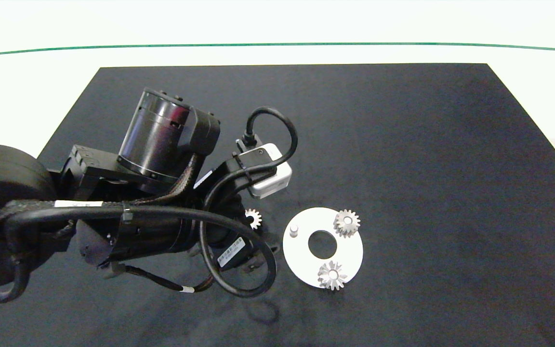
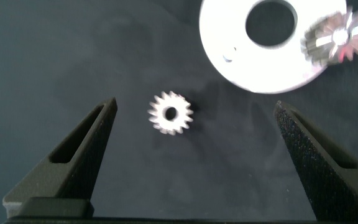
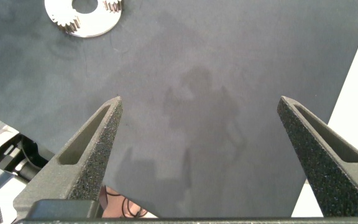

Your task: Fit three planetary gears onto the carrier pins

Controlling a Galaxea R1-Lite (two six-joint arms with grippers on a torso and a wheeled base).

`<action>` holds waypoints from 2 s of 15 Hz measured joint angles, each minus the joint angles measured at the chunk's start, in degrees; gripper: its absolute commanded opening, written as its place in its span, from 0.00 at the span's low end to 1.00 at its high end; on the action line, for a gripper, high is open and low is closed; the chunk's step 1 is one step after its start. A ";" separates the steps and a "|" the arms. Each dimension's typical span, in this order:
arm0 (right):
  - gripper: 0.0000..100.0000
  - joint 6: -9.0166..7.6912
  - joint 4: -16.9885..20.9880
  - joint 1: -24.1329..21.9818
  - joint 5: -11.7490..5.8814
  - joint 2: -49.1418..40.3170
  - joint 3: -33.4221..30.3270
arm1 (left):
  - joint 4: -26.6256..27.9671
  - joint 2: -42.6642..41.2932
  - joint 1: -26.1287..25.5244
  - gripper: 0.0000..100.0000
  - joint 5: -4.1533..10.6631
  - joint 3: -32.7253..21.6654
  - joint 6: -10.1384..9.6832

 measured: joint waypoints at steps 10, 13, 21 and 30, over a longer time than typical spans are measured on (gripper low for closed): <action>1.00 0.00 0.00 0.02 -0.02 0.00 0.55 | -3.45 4.35 4.44 1.00 -3.89 1.91 -0.05; 1.00 0.00 0.00 0.02 -0.02 0.00 0.76 | -3.69 4.95 5.27 1.00 -4.67 1.83 0.06; 1.00 0.00 0.00 0.00 -0.02 0.20 1.22 | -4.96 6.89 6.84 1.00 -5.46 1.88 0.33; 1.00 0.00 0.00 0.02 -0.02 0.33 1.39 | -6.36 7.94 7.88 0.99 -7.92 2.76 0.23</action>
